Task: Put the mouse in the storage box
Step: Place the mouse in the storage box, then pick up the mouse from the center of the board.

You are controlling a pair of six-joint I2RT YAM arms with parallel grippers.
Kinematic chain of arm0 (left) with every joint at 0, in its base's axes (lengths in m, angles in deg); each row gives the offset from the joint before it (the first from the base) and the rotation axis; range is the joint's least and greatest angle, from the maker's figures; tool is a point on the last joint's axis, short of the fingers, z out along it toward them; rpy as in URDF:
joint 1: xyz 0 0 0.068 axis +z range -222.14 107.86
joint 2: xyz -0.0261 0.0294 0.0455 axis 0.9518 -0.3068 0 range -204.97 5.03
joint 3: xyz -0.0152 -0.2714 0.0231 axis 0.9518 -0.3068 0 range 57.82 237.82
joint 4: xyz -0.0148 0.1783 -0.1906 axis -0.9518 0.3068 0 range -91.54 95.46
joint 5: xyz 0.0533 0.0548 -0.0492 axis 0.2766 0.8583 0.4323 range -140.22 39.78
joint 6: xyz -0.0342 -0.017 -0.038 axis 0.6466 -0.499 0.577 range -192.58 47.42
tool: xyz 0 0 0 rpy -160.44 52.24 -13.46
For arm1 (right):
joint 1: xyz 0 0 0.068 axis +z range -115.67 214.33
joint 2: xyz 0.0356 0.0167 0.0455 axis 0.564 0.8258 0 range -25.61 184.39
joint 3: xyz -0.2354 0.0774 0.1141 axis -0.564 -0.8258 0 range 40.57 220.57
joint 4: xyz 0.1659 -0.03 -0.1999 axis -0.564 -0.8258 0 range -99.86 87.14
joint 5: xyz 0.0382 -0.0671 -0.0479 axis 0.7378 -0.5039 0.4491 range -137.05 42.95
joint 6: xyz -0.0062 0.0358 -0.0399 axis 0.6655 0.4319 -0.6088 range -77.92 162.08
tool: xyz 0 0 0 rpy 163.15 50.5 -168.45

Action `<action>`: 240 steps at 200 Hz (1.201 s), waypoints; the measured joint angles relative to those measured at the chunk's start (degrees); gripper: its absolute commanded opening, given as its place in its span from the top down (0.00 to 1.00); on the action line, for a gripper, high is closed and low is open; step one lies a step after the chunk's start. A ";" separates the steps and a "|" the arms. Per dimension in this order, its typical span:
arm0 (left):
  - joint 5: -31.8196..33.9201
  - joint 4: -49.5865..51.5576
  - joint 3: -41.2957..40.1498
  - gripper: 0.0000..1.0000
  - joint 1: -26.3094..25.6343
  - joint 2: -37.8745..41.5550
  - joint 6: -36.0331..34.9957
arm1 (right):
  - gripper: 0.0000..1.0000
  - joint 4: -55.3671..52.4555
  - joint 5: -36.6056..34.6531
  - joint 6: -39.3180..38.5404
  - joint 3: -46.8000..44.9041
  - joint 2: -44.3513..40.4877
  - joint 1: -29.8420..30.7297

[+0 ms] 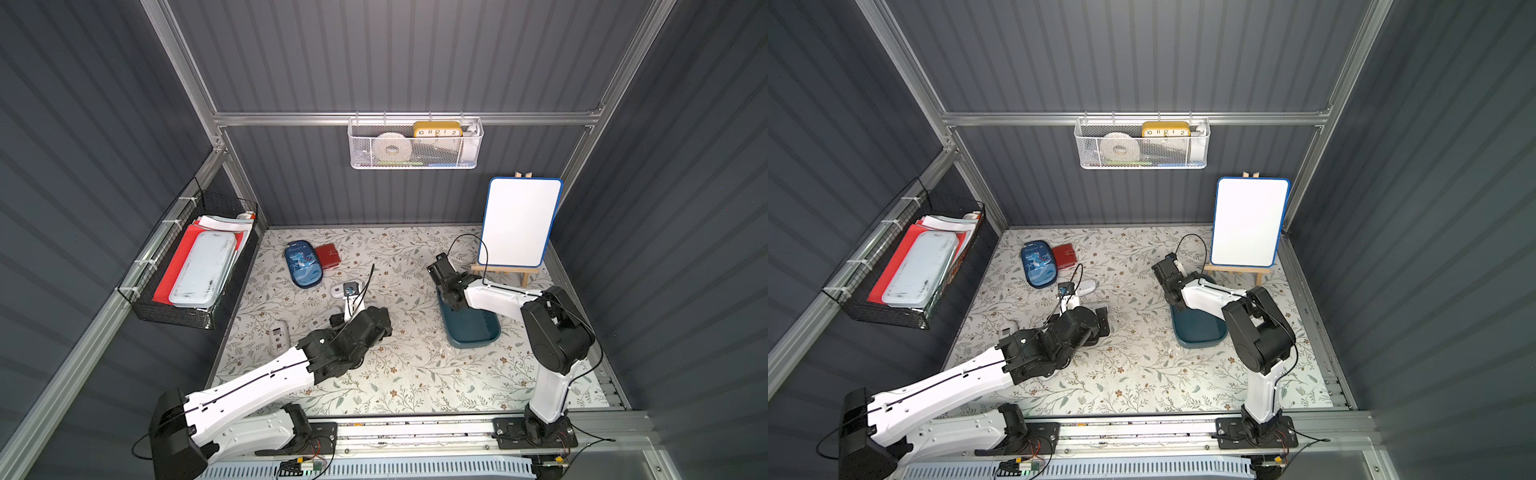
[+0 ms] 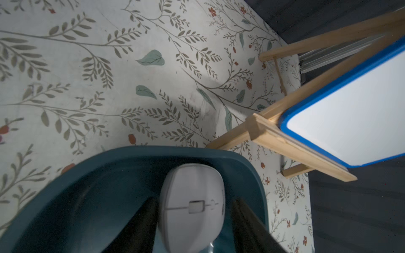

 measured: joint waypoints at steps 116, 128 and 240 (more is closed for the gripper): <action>-1.60 1.22 -0.02 0.01 1.42 -1.90 4.70 | 0.22 -1.70 11.91 5.53 -4.57 -13.51 0.81; -3.17 1.92 -0.15 0.01 4.44 -2.67 6.80 | 0.22 -0.57 14.49 6.86 -7.54 -18.56 0.92; -18.18 -0.13 -9.92 0.01 24.20 -6.91 18.25 | 0.15 8.46 25.68 11.82 -29.20 -45.11 14.12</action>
